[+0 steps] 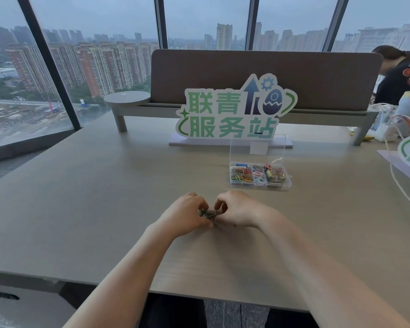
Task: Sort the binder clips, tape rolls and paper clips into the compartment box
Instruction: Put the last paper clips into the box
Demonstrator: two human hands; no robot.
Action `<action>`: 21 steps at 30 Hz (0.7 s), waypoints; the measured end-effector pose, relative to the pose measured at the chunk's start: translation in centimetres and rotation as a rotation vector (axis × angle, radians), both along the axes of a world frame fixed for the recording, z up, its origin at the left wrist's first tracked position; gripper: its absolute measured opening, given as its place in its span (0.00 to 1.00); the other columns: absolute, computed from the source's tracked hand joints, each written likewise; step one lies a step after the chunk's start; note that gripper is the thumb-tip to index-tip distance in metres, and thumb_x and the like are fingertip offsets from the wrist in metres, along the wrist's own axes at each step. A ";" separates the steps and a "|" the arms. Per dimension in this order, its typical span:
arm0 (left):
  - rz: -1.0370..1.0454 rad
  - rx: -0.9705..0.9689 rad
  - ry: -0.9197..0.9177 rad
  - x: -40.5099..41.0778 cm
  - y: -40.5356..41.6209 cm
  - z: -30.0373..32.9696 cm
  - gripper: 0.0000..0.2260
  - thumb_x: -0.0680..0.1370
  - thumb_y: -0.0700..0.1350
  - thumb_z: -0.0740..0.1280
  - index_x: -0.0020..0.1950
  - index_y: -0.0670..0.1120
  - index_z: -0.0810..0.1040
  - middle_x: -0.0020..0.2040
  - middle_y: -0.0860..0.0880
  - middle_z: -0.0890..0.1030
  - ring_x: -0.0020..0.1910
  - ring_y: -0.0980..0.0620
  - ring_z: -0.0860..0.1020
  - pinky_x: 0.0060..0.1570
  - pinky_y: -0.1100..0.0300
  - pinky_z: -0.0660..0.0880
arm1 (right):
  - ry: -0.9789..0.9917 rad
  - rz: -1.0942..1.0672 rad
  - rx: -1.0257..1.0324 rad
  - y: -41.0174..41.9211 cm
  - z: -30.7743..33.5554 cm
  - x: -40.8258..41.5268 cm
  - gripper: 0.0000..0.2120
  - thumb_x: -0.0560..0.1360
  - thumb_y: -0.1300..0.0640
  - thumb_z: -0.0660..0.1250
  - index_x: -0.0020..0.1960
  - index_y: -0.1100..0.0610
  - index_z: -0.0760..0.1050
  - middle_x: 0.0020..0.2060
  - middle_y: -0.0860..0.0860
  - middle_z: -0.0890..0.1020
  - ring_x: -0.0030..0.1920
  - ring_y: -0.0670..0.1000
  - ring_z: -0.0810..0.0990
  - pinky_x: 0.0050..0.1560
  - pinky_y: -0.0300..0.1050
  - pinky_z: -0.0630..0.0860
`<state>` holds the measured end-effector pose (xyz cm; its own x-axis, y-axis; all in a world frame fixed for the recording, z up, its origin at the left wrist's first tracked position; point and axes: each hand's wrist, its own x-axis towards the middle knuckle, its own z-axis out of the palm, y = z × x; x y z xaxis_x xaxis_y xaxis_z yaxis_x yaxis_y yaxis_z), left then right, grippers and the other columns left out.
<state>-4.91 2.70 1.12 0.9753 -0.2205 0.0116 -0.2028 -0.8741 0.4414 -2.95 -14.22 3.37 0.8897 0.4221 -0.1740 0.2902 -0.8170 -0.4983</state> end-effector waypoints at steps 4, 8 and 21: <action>0.050 0.016 0.016 0.1 -0.2 0.2 0.21 0.67 0.54 0.75 0.56 0.48 0.78 0.52 0.50 0.77 0.52 0.51 0.74 0.49 0.58 0.72 | -0.017 0.017 -0.091 -0.5 0.4 -0.4 0.16 0.68 0.55 0.74 0.54 0.57 0.78 0.46 0.53 0.79 0.40 0.51 0.77 0.40 0.45 0.77; 0.067 -0.029 0.055 0.1 -0.7 0.5 0.12 0.68 0.48 0.75 0.48 0.47 0.80 0.47 0.49 0.81 0.48 0.49 0.77 0.45 0.57 0.75 | -0.053 0.006 -0.067 -0.1 0.2 -0.6 0.07 0.71 0.60 0.71 0.49 0.56 0.79 0.42 0.50 0.76 0.34 0.49 0.75 0.32 0.39 0.71; -0.090 -0.001 0.094 0.5 -0.6 1.0 0.03 0.71 0.46 0.72 0.44 0.49 0.81 0.43 0.53 0.76 0.43 0.53 0.75 0.46 0.56 0.75 | -0.074 0.103 -0.124 0.3 0.2 -0.4 0.05 0.74 0.58 0.66 0.49 0.56 0.77 0.50 0.54 0.75 0.49 0.55 0.77 0.47 0.46 0.73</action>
<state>-4.43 2.10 2.11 0.9483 -0.3074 -0.0787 -0.2382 -0.8535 0.4634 -3.34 -13.89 3.58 0.8551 0.4910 -0.1664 0.4075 -0.8350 -0.3699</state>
